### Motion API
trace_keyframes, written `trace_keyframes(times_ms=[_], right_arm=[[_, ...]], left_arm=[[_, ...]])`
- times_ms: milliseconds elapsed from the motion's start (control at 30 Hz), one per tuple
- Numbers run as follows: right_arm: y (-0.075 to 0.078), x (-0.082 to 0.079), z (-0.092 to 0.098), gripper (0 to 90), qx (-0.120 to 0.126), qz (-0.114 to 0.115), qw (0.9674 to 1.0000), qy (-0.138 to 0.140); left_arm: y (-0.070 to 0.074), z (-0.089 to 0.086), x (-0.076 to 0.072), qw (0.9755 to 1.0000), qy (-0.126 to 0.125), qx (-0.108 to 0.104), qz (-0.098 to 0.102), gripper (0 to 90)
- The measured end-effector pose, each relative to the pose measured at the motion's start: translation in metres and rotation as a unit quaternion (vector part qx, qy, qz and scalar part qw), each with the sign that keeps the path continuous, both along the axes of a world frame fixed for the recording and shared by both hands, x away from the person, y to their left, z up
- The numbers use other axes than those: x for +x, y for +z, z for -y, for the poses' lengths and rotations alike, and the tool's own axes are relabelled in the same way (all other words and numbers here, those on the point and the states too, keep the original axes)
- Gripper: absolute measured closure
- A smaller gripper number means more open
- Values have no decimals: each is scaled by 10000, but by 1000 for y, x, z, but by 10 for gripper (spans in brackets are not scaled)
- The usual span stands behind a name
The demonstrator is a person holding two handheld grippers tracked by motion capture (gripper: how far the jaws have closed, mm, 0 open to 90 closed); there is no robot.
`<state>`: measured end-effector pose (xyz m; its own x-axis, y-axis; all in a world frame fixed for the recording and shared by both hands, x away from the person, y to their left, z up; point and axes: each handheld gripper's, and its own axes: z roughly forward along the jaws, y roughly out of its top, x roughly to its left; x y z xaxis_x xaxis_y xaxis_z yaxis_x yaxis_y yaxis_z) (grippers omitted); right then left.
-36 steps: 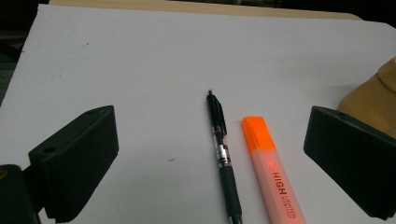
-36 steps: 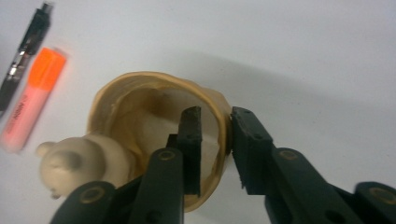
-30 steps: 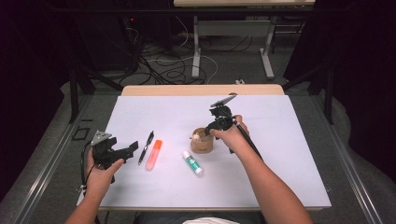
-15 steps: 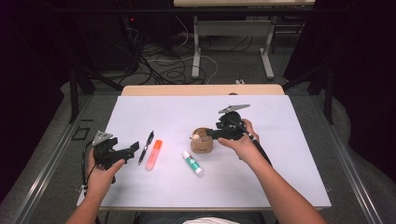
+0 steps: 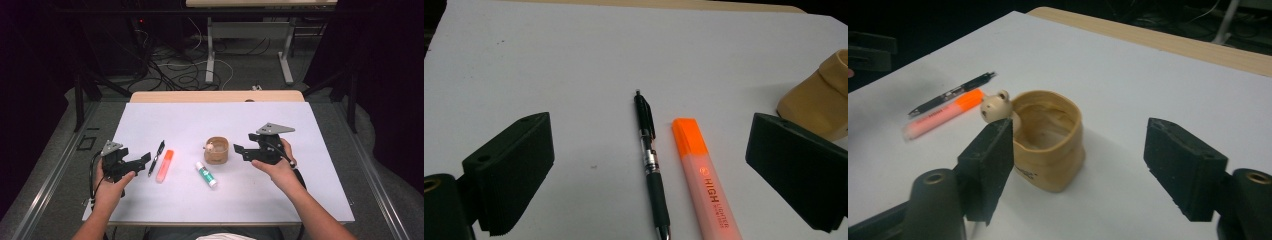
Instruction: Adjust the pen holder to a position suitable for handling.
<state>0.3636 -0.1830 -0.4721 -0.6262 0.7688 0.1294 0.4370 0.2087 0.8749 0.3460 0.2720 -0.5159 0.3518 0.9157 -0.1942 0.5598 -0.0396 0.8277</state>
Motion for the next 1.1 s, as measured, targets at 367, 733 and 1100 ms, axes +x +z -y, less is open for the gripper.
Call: trace_keyframes(times_ms=[367, 733, 1100], right_arm=[[-24, -15, 33, 179, -97, 136, 9995, -265], [-33, -10, 46, 108, 86, 32, 9974, -716], [-33, -8, 45, 0, 165, -66, 9965, -822]], left_arm=[[3, 14, 0, 9994, -202, 139, -235, 105], [13, 40, 8, 9980, -422, 241, -406, 256], [16, 57, 22, 9946, -569, 353, -794, 320]])
